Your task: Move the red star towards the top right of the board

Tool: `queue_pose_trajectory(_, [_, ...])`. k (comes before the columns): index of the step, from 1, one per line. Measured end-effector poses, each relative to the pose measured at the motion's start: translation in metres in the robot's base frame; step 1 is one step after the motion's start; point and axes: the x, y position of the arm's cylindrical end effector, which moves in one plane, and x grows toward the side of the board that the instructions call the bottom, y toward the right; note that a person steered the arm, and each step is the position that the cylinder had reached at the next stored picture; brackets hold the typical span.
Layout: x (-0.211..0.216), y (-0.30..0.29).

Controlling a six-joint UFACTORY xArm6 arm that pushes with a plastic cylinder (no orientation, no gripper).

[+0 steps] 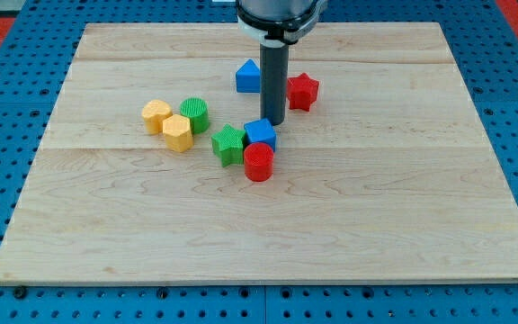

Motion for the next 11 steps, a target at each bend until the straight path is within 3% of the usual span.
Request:
queue_pose_trajectory(3, [-0.032,0.089])
queue_pose_trajectory(4, [-0.032,0.087])
queue_pose_trajectory(6, [-0.023,-0.006])
queue_pose_trajectory(8, [-0.056,0.069])
queue_pose_trajectory(9, [-0.056,0.03])
queue_pose_trajectory(10, [-0.072,0.026])
queue_pose_trajectory(11, [-0.072,0.088])
